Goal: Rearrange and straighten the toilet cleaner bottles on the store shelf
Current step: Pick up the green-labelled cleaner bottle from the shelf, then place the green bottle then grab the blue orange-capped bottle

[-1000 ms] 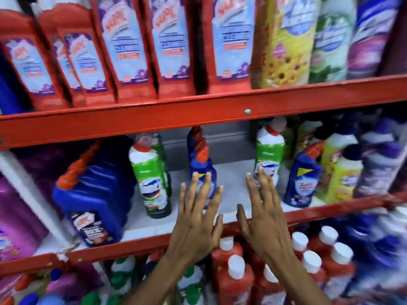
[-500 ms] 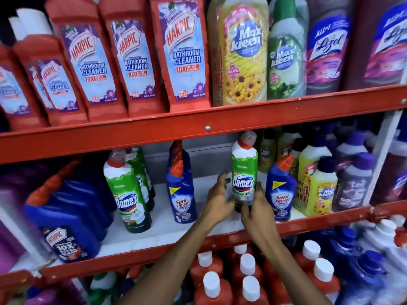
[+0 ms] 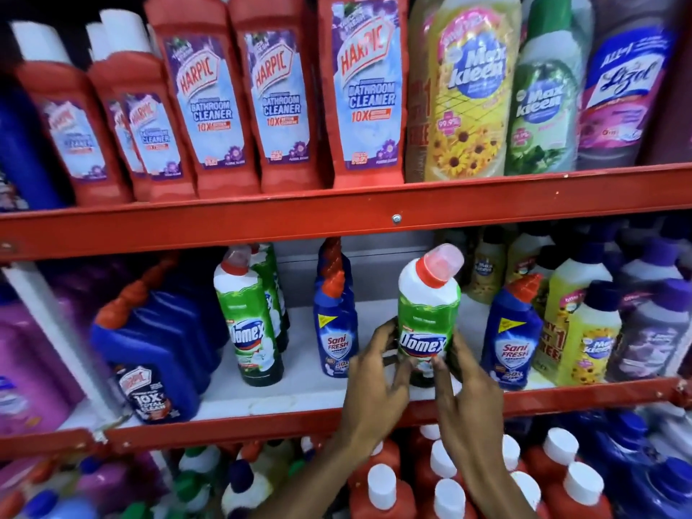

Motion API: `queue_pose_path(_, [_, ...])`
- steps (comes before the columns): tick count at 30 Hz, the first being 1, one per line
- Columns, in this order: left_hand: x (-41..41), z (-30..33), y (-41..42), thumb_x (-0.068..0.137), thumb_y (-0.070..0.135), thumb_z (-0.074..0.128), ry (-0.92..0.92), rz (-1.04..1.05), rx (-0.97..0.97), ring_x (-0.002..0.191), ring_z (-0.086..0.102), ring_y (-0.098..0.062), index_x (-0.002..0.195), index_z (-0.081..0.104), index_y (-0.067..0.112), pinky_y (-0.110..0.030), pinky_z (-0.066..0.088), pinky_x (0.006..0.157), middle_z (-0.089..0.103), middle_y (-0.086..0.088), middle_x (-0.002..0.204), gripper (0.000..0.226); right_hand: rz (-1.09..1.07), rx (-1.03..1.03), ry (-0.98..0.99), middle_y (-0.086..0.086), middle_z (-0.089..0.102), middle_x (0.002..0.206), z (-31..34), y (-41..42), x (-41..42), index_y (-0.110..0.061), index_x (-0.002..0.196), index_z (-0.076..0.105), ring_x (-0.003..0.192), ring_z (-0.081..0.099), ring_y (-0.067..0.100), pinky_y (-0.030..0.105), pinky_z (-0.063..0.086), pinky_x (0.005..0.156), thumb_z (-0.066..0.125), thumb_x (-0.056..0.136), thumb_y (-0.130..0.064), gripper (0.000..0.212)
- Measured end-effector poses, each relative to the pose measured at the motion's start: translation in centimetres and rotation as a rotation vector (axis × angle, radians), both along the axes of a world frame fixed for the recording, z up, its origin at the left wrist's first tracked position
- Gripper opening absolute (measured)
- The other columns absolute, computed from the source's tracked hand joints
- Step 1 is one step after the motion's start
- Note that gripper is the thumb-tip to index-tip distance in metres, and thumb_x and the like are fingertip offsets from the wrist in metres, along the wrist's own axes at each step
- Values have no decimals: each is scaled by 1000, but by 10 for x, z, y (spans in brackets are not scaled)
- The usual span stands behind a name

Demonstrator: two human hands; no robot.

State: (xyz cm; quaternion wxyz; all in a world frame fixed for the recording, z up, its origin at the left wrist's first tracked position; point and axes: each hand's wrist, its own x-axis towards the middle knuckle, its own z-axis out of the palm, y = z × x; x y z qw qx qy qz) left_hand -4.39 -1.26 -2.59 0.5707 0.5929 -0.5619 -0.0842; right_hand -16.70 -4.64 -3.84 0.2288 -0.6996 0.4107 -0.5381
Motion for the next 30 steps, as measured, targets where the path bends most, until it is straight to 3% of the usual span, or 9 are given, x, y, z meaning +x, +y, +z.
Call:
queue_pose_path(3, [23, 4, 42, 93, 20, 68, -19, 105, -63, 112, 67, -3, 137, 55, 25, -27, 57, 96, 70, 10, 127, 47, 87, -6, -49, -10, 66, 134, 9, 33, 23, -26, 147, 49, 114, 65, 7, 15, 50, 89, 57, 99, -25, 49])
queue_pose_path(7, [60, 1, 86, 91, 32, 69, -70, 313, -97, 110, 66, -5, 140, 53, 25, -15, 52, 93, 71, 5, 126, 51, 220, -5, -70, -11, 67, 134, 19, 66, 64, -30, 145, 51, 119, 64, 2, 6, 45, 97, 53, 98, -38, 48])
queue_pose_path(11, [96, 3, 112, 91, 28, 69, -67, 397, -137, 110, 66, -1, 139, 54, 25, -10, 50, 93, 70, 5, 126, 51, 319, -11, -32, -7, 67, 135, 19, 80, 109, -29, 147, 47, 119, 65, 8, 31, 54, 98, 50, 97, -41, 52])
queue_pose_path(14, [118, 2, 123, 93, 32, 64, -71, 428, -110, 114, 64, -1, 144, 45, 34, -2, 45, 93, 65, 11, 133, 54, 384, -8, -11, -6, 66, 136, 16, 83, 139, -27, 149, 44, 120, 64, 7, 34, 54, 100, 51, 100, -37, 50])
queue_pose_path(17, [134, -4, 126, 96, 24, 64, -57, 427, -65, 119, 63, -4, 146, 42, 38, -17, 50, 99, 61, 12, 139, 56, 435, -2, -21, -8, 69, 129, 16, 86, 161, -29, 146, 47, 114, 65, 4, 30, 56, 97, 51, 102, -32, 44])
queue_pose_path(20, [145, -11, 122, 94, 15, 64, -74, 444, -14, 111, 66, -7, 143, 40, 42, -28, 54, 95, 62, 15, 129, 61, 426, 19, 0, -7, 73, 121, 11, 81, 174, -27, 137, 54, 105, 69, 4, 33, 58, 91, 52, 101, -28, 37])
queue_pose_path(24, [156, -26, 114, 93, 15, 63, -92, 449, 65, 112, 68, -16, 148, 39, 28, -43, 57, 97, 63, 2, 135, 61, 400, 61, 50, -6, 75, 115, 3, 74, 180, -23, 132, 59, 100, 71, 6, 35, 58, 90, 54, 97, -18, 36])
queue_pose_path(28, [154, -29, 112, 92, 15, 62, -90, 444, 79, 113, 67, -19, 150, 37, 25, -43, 57, 99, 60, -2, 138, 64, 425, 69, 45, -17, 73, 115, 4, 72, 176, -22, 133, 59, 102, 70, -2, 31, 59, 90, 57, 95, -15, 39])
queue_pose_path(30, [147, -26, 114, 92, 14, 64, -83, 497, 55, 124, 59, -19, 151, 37, 19, -35, 50, 108, 54, -6, 144, 65, 432, 62, 40, -30, 64, 121, 4, 71, 167, -21, 138, 56, 105, 63, -14, 24, 57, 95, 59, 95, -12, 44])
